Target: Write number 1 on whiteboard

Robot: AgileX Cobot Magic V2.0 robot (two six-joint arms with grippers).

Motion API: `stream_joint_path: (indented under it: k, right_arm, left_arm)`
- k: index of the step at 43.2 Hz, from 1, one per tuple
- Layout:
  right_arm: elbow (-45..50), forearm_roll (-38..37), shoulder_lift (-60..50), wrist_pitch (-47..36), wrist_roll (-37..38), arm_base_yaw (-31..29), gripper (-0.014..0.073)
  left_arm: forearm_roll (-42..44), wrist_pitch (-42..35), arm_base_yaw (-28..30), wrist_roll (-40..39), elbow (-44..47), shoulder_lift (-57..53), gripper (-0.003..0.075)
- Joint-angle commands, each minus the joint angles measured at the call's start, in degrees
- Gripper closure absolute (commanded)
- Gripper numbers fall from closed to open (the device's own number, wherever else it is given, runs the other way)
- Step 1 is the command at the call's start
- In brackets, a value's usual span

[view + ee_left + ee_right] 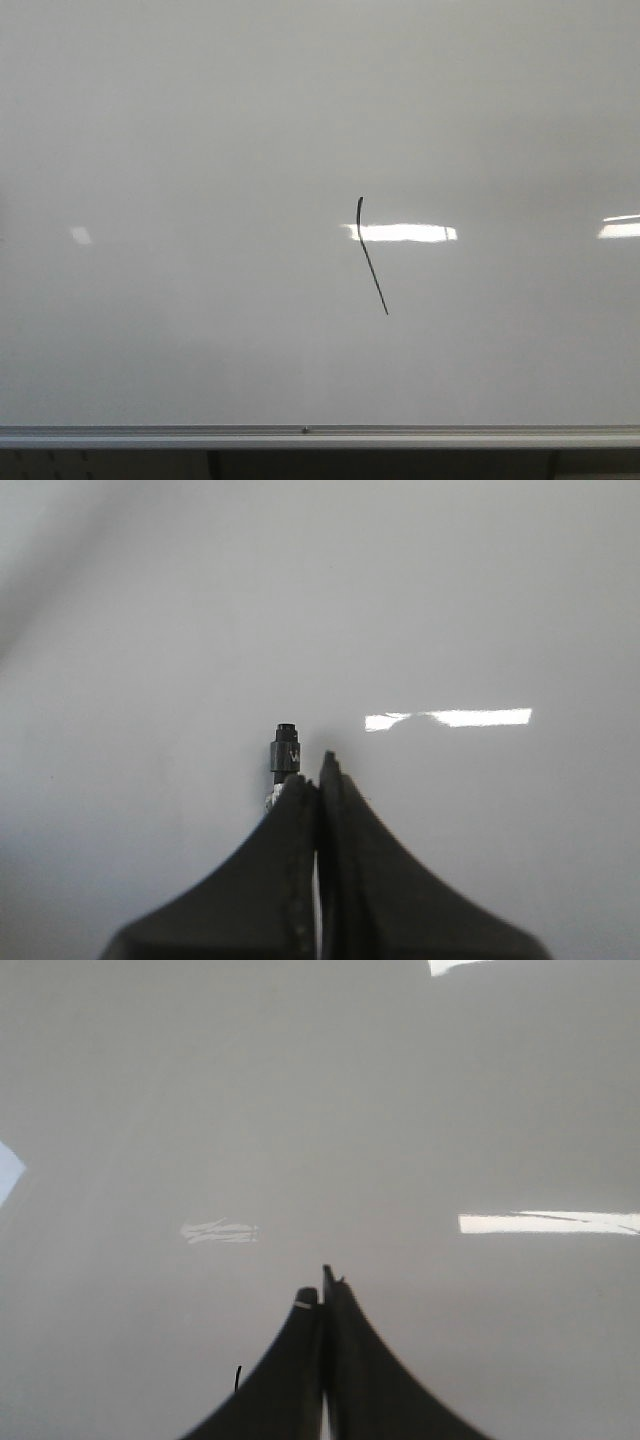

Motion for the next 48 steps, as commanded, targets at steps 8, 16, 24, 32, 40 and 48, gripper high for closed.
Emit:
stream_joint_path:
  k: [8, 16, 24, 32, 40, 48]
  right_arm:
    - [-1.4, 0.81, 0.31, -1.68, 0.01, -0.28, 0.0655]
    - [-1.34, 0.81, 0.31, -2.02, 0.01, -0.28, 0.0655]
    - [-0.41, -3.17, 0.24, -1.43, 0.61, -0.28, 0.0655]
    - [1.79, -26.96, 0.24, 0.38, 22.86, -0.28, 0.0655]
    - [4.69, -54.21, 0.24, -4.89, 48.06, -0.28, 0.0655]
    - [12.7, -58.35, 0.24, -16.02, 50.11, -2.16, 0.0655]
  left_arm:
    - [-0.51, -5.24, -0.03, -0.6, 1.22, -0.89, 0.0741]
    - [-0.51, -5.24, -0.03, -0.6, 1.22, -0.89, 0.0741]
    - [-0.51, -5.24, -0.03, -0.6, 1.22, -0.89, 0.0741]
    - [-0.51, -5.31, -0.03, -0.6, 1.22, -0.89, 0.0741]
    - [-0.51, -5.31, -0.03, -0.6, 1.22, -0.89, 0.0741]
    - [-0.51, -5.31, -0.03, -0.6, 1.22, -0.89, 0.0741]
